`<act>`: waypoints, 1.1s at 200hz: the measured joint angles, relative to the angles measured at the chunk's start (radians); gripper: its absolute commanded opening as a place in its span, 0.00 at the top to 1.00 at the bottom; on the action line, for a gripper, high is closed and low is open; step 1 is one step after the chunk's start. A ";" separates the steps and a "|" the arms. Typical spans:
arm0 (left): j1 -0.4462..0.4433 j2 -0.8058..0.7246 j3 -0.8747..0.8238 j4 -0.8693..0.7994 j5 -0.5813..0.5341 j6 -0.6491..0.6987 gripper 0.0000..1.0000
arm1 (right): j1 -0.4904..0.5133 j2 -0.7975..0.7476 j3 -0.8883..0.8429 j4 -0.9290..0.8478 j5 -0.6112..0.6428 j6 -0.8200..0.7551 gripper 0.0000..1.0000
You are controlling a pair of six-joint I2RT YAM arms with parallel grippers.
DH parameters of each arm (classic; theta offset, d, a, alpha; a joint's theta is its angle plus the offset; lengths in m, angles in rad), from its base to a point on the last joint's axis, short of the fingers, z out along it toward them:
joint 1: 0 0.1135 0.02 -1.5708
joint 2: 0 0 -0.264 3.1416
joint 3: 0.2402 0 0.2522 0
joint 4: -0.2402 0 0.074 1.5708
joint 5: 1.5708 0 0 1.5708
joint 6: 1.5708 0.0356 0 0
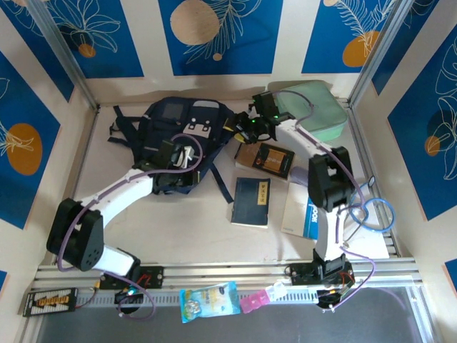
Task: Pack the student bag
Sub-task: Unzip the student bag at the top-center of the table.
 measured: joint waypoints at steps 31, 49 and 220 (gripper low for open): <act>-0.002 0.039 0.057 -0.010 0.042 -0.013 1.00 | 0.017 -0.182 -0.181 0.027 0.001 0.082 0.39; -0.002 0.053 0.083 -0.023 0.051 -0.013 1.00 | 0.047 -0.180 -0.237 0.048 -0.019 0.127 0.33; -0.004 0.099 0.139 -0.112 0.070 -0.004 1.00 | 0.198 0.100 -0.110 0.053 -0.089 0.200 0.78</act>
